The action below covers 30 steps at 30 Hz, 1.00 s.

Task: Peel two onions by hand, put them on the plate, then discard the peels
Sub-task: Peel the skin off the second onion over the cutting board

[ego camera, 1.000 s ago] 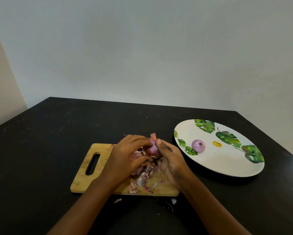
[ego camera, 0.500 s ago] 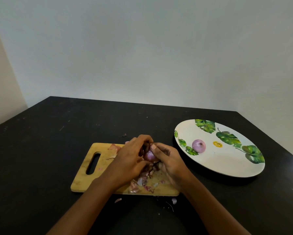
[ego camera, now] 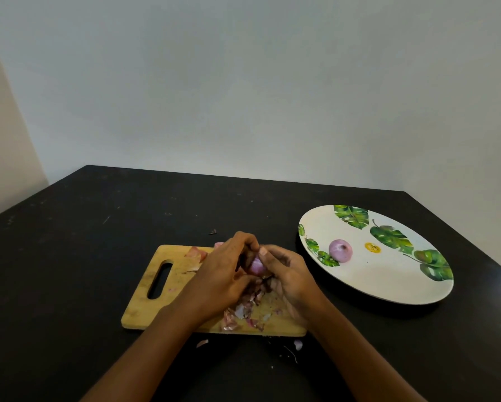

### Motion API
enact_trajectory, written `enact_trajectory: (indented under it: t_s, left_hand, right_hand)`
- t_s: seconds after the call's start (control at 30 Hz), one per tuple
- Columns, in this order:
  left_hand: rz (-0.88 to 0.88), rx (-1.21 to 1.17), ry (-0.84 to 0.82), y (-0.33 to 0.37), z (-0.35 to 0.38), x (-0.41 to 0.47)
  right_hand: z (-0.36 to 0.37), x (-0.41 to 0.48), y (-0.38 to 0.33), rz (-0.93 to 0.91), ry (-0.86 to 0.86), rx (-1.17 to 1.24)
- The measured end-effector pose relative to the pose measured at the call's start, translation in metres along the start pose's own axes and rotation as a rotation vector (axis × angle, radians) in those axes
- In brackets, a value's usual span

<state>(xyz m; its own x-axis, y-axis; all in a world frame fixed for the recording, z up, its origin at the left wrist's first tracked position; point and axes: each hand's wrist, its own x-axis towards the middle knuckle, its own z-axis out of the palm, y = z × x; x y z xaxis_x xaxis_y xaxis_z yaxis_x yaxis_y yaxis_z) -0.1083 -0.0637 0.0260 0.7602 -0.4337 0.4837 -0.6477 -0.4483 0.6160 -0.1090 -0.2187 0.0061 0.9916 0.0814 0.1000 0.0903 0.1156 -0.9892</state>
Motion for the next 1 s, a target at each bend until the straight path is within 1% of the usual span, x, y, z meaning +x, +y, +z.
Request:
enact_trajectory:
  t_s: [0.07, 0.17, 0.27, 0.37, 0.43, 0.5, 0.6, 0.67, 0.8, 0.87, 1.0]
  left_hand:
    - [0.011, -0.018, 0.046, 0.0013, 0.0016, -0.0011]
    - [0.015, 0.009, 0.123, 0.0026, 0.0022, 0.0001]
    - [0.04, 0.113, 0.187, -0.0009, 0.0035, -0.0002]
    - [0.114, 0.229, 0.206, -0.004, 0.0055, -0.0025]
    - [0.164, 0.269, 0.247, -0.0054, 0.0054, -0.0031]
    - [0.178, 0.294, 0.268, -0.0067, 0.0056, -0.003]
    - [0.163, 0.292, 0.24, -0.0064, 0.0058, -0.0026]
    - [0.157, 0.27, 0.193, -0.0063, 0.0059, -0.0018]
    - [0.025, 0.172, 0.057, -0.001, 0.0047, -0.0003]
    - [-0.007, 0.164, 0.001, 0.0002, 0.004, 0.0013]
    - [-0.011, 0.103, -0.032, -0.0012, 0.003, 0.0016]
  right_hand:
    - [-0.0011, 0.0002, -0.0019, 0.001, 0.027, 0.041]
    - [-0.0017, -0.0002, -0.0037, -0.031, 0.041, 0.009]
    - [-0.0012, -0.0008, -0.0015, -0.026, 0.052, -0.005]
    - [-0.0004, -0.0001, -0.001, -0.01, 0.078, 0.01]
    - [0.0001, 0.0002, -0.0018, 0.011, 0.091, 0.042]
    - [0.0006, 0.0, -0.0025, 0.037, 0.096, 0.068]
    - [0.0011, -0.0001, -0.0027, 0.038, 0.092, 0.059]
    - [0.001, -0.0008, -0.0037, 0.023, 0.083, 0.036]
    - [-0.0002, -0.0028, -0.0037, 0.005, 0.066, -0.042]
    - [-0.0007, -0.0027, -0.0019, 0.007, 0.069, -0.09]
    - [0.0005, -0.002, 0.0, 0.019, 0.074, -0.112]
